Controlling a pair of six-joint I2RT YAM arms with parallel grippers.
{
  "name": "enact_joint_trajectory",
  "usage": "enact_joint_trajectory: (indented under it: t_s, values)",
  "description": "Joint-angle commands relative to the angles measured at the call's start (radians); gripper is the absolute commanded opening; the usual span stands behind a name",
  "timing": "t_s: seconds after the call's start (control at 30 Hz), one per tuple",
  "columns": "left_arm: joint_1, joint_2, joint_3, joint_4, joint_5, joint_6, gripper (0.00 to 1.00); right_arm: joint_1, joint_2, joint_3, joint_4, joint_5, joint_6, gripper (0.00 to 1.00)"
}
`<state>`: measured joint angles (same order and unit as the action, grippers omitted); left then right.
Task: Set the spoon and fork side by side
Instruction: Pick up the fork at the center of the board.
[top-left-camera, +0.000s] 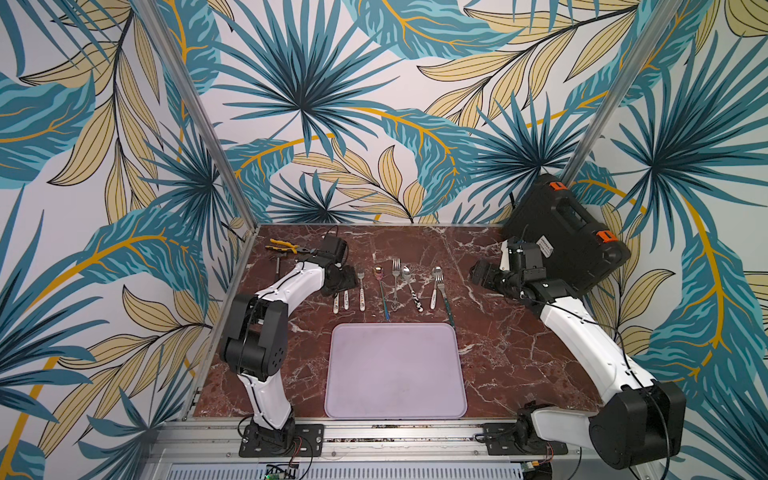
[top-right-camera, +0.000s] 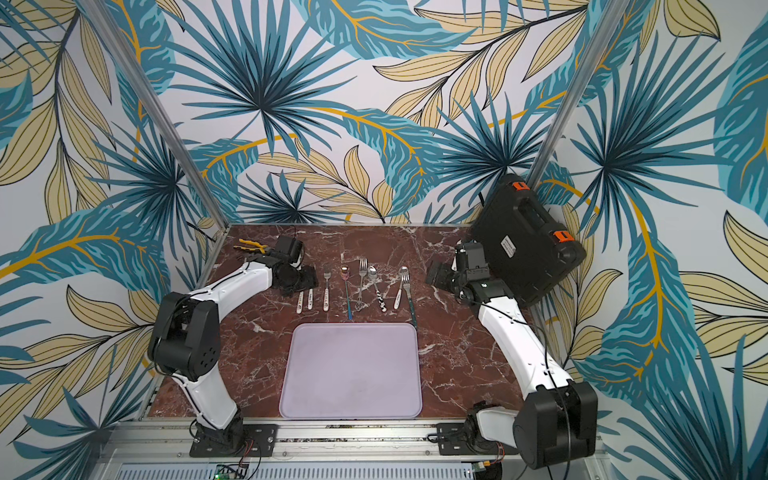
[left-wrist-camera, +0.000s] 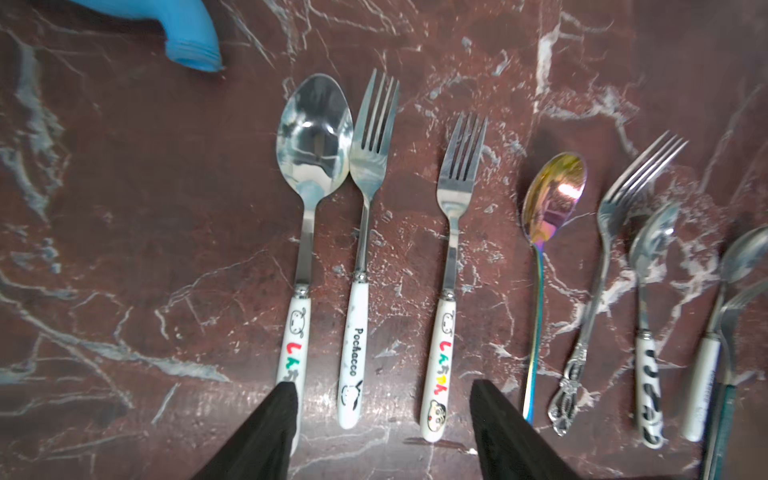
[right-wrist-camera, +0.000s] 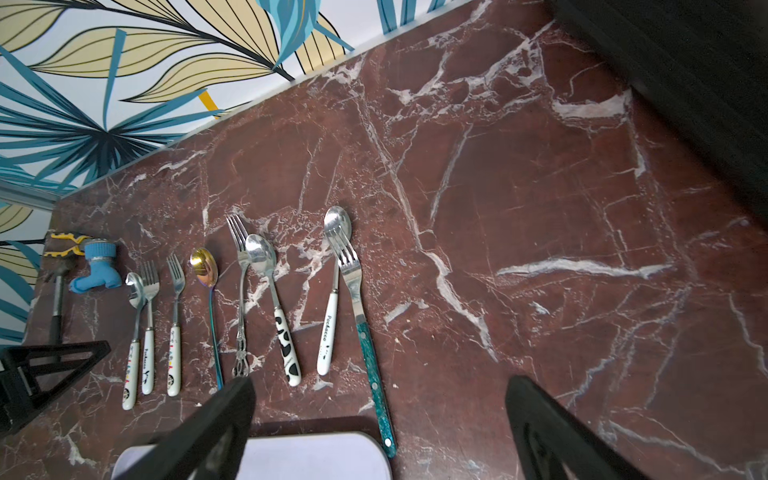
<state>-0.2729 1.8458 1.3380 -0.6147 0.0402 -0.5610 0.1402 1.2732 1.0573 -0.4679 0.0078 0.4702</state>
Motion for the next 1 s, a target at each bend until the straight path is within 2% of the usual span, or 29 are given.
enact_joint_trajectory:
  t_s: [0.0, 0.63, 0.83, 0.97]
  values:
    - [-0.015, 0.042, 0.06, -0.053, -0.028, 0.028, 0.64, 0.001, -0.033, -0.044, -0.031, 0.038, -0.021, 0.99]
    - [-0.031, 0.231, 0.194, -0.168, -0.097, 0.119, 0.39, 0.001, -0.058, -0.085, -0.04, 0.07, -0.032, 0.99]
    - [-0.031, 0.257, 0.218, -0.188, -0.102, 0.138, 0.27, 0.001, -0.075, -0.089, -0.038, 0.07, -0.03, 1.0]
    - [-0.032, 0.274, 0.237, -0.208, -0.101, 0.151, 0.14, 0.001, -0.087, -0.092, -0.034, 0.07, -0.029, 0.99]
